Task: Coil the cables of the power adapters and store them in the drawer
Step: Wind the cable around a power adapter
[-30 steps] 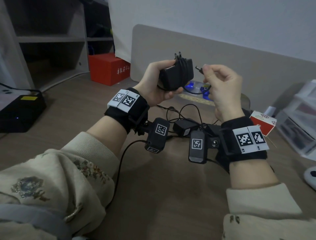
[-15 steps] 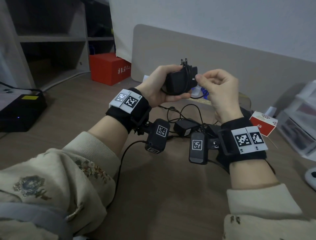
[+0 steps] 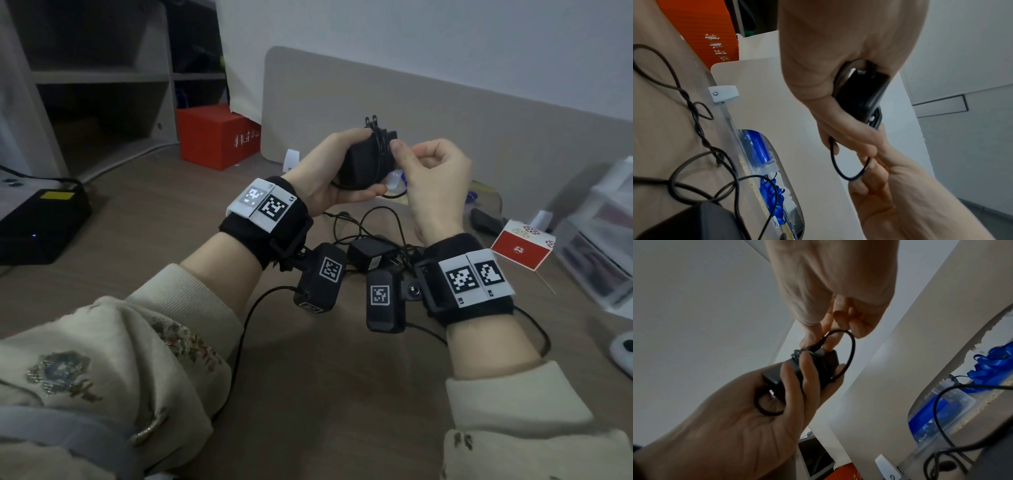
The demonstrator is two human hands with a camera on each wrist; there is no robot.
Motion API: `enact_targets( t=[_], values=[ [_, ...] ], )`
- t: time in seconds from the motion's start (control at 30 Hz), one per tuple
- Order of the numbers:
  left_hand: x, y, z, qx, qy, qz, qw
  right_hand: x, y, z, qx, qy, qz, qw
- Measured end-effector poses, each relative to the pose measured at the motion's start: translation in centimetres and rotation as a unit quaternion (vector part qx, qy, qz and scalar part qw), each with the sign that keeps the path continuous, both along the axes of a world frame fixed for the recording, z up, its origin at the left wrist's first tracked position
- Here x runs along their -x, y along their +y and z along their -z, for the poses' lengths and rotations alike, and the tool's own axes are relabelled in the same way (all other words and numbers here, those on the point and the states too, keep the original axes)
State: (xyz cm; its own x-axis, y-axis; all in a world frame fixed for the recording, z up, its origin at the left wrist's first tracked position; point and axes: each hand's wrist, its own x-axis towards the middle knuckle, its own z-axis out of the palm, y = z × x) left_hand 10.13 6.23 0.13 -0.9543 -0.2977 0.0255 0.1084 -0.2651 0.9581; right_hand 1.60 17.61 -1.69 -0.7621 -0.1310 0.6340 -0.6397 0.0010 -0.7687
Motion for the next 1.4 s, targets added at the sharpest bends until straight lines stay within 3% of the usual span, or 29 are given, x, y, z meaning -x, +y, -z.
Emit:
enact_targets(
  t=[0.27, 0.5, 0.6, 0.8, 1.0, 1.4],
  values=[
    [0.4, 0.5, 0.3, -0.021, -0.002, -0.027, 0.999, 0.0, -0.4, 0.5, -0.019, 0.064, 0.064, 0.996],
    [0.3, 0.3, 0.2, -0.098, 0.017, -0.037, 0.994, -0.6, -0.9, 0.6, -0.053, 0.074, 0.021, 0.996],
    [0.7, 0.0, 0.3, -0.091, 0.027, -0.065, 0.993, -1.1, -1.1, 0.6, -0.079, 0.079, -0.022, 0.994],
    [0.9, 0.6, 0.4, -0.102, 0.03, -0.076, 0.991, -0.7, -1.2, 1.0, -0.083, 0.094, -0.015, 0.992],
    [1.2, 1.3, 0.4, -0.095, 0.032, -0.084, 0.991, -0.8, -1.0, 1.2, -0.069, 0.157, 0.03, 0.985],
    [1.6, 2.5, 0.8, -0.072, 0.029, -0.076, 0.994, -0.2, -0.9, 1.4, -0.101, 0.167, 0.105, 0.975]
  ],
)
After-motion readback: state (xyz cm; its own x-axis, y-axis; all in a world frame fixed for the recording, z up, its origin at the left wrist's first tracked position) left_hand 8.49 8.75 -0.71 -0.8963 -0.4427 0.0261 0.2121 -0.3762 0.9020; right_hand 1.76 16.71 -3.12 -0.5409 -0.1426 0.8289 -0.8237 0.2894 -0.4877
